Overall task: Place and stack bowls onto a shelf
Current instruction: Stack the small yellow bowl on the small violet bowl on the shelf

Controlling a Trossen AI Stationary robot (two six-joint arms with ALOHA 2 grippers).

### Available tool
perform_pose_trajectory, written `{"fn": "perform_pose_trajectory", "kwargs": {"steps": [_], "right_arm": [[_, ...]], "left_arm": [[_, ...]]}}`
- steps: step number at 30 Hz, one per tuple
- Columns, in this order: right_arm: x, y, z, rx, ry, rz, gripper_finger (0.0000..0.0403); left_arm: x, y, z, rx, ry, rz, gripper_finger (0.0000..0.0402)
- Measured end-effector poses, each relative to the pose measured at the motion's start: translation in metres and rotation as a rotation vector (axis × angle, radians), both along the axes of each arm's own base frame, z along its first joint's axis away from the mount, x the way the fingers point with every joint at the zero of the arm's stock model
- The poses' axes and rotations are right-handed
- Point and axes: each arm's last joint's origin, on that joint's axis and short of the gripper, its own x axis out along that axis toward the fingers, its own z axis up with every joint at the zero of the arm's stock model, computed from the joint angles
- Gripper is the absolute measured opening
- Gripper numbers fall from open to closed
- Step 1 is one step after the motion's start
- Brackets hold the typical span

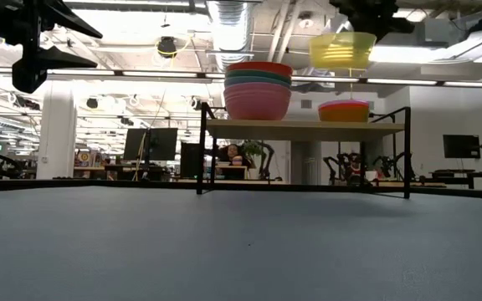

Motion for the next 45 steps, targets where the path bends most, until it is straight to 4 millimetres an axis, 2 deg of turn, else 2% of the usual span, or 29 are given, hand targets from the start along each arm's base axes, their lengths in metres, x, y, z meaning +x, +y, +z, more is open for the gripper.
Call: {"fn": "perform_pose_trajectory", "kwargs": {"steps": [4, 7, 14, 19, 31, 40, 45], "right_arm": [[-0.021, -0.032, 0.016, -0.084, -0.008, -0.137, 0.0021], [-0.03, -0.058, 0.017, -0.108, -0.003, -0.205, 0.0021], [-0.037, -0.109, 0.004, -0.026, -0.021, -0.231, 0.0021], [-0.039, -0.133, -0.012, 0.054, 0.015, -0.232, 0.0021], [-0.038, -0.162, -0.039, 0.18, 0.058, -0.218, 0.0027], [-0.038, -0.164, -0.039, 0.171, 0.05, -0.192, 0.0098], [-0.041, -0.16, -0.03, 0.129, 0.023, -0.168, 0.0138]], "left_arm": [[0.0, 0.0, 0.0, 0.003, 0.002, 0.002, 0.0209], [0.0, 0.0, 0.0, 0.003, 0.001, 0.003, 0.0209], [0.0, 0.0, 0.0, 0.003, 0.001, 0.003, 0.0209], [0.0, 0.0, 0.0, 0.004, 0.002, 0.004, 0.0209], [0.0, 0.0, -0.001, 0.008, 0.007, 0.004, 0.0209], [0.0, 0.0, -0.001, 0.008, 0.007, 0.004, 0.0209], [0.0, 0.0, -0.001, 0.008, 0.007, 0.004, 0.0209]]}}
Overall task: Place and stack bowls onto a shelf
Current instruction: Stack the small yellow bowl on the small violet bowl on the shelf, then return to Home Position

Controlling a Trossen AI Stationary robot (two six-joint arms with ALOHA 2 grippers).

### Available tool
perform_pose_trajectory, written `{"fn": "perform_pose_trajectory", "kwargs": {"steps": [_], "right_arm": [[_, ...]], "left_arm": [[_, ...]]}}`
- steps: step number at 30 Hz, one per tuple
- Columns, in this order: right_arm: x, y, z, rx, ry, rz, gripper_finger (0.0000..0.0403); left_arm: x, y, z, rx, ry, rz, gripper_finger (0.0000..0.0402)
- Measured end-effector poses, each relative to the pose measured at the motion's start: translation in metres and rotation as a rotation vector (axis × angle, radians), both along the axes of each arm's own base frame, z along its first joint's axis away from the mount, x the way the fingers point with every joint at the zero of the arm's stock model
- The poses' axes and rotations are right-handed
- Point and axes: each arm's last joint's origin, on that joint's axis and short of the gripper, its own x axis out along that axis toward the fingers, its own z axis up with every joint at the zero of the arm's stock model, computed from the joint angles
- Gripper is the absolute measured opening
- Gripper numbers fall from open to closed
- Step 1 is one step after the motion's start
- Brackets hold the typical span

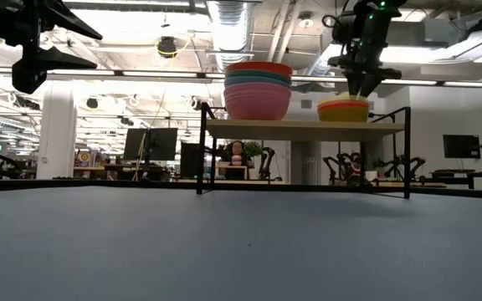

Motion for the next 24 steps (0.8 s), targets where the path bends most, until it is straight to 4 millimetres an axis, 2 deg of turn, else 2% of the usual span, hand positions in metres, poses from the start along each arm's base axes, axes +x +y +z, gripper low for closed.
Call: {"fn": "perform_pose_trajectory", "kwargs": {"steps": [5, 9, 14, 18, 21, 24], "right_arm": [[-0.012, 0.017, 0.027, -0.108, -0.104, 0.012, 0.0174], [-0.028, 0.043, 0.058, -0.246, -0.19, 0.051, 0.0184], [-0.049, 0.094, 0.092, -0.358, -0.351, 0.221, 0.0181], [-0.066, 0.139, 0.111, -0.413, -0.471, 0.347, 0.0178], [-0.079, 0.169, 0.115, -0.385, -0.54, 0.41, 0.0178], [-0.094, 0.192, 0.112, -0.262, -0.594, 0.389, 0.0178]], "left_arm": [[0.0, 0.0, 0.0, -0.001, -0.001, 0.0, 0.0209], [0.0, 0.0, 0.001, -0.007, -0.009, 0.0, 0.0209], [0.0, 0.0, 0.002, -0.015, -0.021, 0.001, 0.0209], [0.001, -0.001, 0.003, -0.026, -0.034, -0.007, 0.0209], [0.001, -0.002, 0.002, -0.029, -0.019, -0.067, 0.0209], [0.001, -0.004, -0.002, 0.011, 0.045, -0.148, 0.0209]]}}
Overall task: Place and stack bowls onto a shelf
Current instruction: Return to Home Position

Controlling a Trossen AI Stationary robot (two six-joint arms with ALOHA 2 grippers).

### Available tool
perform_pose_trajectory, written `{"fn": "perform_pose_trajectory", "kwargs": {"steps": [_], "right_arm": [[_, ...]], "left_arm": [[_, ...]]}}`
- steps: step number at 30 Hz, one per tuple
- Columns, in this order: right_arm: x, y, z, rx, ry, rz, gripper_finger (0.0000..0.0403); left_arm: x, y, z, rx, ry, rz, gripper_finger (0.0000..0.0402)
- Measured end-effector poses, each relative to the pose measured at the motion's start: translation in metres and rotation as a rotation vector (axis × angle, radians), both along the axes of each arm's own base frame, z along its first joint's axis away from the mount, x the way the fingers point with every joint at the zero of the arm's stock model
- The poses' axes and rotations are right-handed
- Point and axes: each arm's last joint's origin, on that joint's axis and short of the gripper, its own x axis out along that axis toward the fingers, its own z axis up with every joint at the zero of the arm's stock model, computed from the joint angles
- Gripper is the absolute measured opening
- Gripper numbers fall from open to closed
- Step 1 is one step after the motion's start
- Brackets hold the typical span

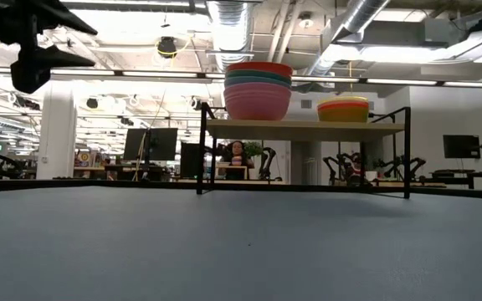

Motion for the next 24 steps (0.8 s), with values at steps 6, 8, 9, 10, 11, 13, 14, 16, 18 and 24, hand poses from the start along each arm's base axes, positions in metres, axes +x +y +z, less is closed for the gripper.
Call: {"fn": "perform_pose_trajectory", "kwargs": {"steps": [6, 8, 9, 10, 11, 13, 14, 16, 18, 24], "right_arm": [[-0.003, 0.019, -0.016, -0.098, -0.076, 0.154, 0.018], [0.011, 0.022, -0.024, -0.159, -0.175, 0.288, 0.018], [0.018, 0.024, -0.031, -0.187, -0.219, 0.337, 0.018], [0.024, 0.026, -0.039, -0.209, -0.251, 0.377, 0.018], [0.027, 0.028, -0.049, -0.229, -0.277, 0.406, 0.018], [0.031, 0.032, -0.071, -0.246, -0.318, 0.431, 0.018], [0.033, 0.033, -0.082, -0.246, -0.349, 0.434, 0.018], [0.035, 0.037, -0.105, -0.224, -0.396, 0.453, 0.018], [0.038, 0.04, -0.128, -0.22, -0.453, 0.473, 0.018], [0.031, 0.046, -0.178, -0.235, -0.626, 0.461, 0.0179]], "left_arm": [[-0.001, 0.0, -0.007, -0.041, 0.05, -0.017, 0.0209], [-0.001, 0.001, -0.005, -0.025, 0.031, 0.025, 0.0209], [-0.001, 0.001, -0.003, 0.001, 0.017, 0.034, 0.0209], [0.0, 0.001, 0.001, 0.039, -0.001, 0.034, 0.0209], [0.001, 0.001, 0.005, 0.081, -0.019, 0.024, 0.0209], [0.002, 0.0, 0.015, 0.188, -0.062, 0.004, 0.0209], [0.002, -0.001, 0.02, 0.24, -0.088, -0.007, 0.0209], [0.002, -0.001, 0.03, 0.322, -0.14, -0.025, 0.0209], [-0.001, 0.0, 0.036, 0.373, -0.178, -0.036, 0.0209], [-0.027, 0.016, 0.036, 0.336, -0.242, -0.053, 0.0209]]}}
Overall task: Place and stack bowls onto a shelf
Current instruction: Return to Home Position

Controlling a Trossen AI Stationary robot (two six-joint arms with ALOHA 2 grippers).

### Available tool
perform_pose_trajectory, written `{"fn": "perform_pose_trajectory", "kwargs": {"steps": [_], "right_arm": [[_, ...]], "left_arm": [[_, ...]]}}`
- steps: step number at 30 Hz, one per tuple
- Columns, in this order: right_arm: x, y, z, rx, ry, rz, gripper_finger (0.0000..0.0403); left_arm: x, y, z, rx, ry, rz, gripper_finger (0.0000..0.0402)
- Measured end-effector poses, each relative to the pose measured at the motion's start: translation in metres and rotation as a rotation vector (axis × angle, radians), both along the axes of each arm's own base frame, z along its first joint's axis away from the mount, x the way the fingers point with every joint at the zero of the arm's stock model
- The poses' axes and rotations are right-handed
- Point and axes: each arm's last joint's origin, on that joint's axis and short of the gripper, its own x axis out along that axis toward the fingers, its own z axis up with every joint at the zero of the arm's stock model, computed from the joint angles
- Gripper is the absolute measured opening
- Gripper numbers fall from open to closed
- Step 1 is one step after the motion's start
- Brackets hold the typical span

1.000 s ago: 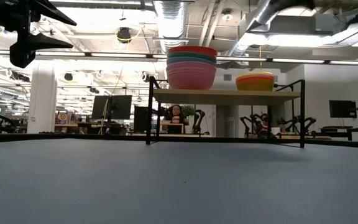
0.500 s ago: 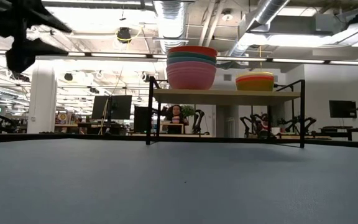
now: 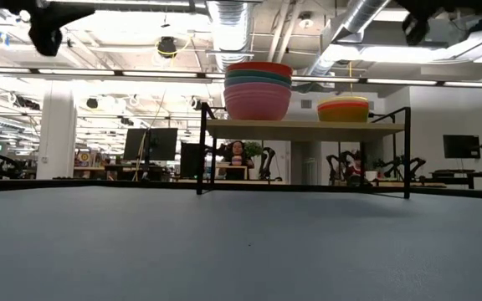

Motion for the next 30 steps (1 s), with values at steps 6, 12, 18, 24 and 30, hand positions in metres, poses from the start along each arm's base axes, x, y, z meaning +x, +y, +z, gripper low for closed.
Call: {"fn": "perform_pose_trajectory", "kwargs": {"steps": [6, 12, 18, 24, 30], "right_arm": [[-0.013, 0.003, -0.03, 0.017, -0.058, -0.025, 0.0179], [-0.019, 0.006, -0.065, -0.004, -0.077, -0.014, 0.0179], [-0.015, 0.008, -0.105, -0.001, -0.122, -0.002, 0.0179], [-0.015, 0.011, -0.111, -0.062, -0.059, 0.015, 0.0179], [-0.014, 0.011, -0.115, -0.095, -0.016, 0.013, 0.0179]], "left_arm": [[-0.011, 0.006, -0.005, -0.012, 0.05, -0.059, 0.0209], [-0.005, 0.001, -0.021, -0.017, 0.102, -0.123, 0.0209], [0.006, -0.007, -0.051, -0.053, 0.165, -0.153, 0.0209], [0.019, -0.017, -0.087, -0.076, 0.172, -0.193, 0.0209], [0.026, -0.022, -0.1, -0.014, 0.112, -0.213, 0.0209]]}}
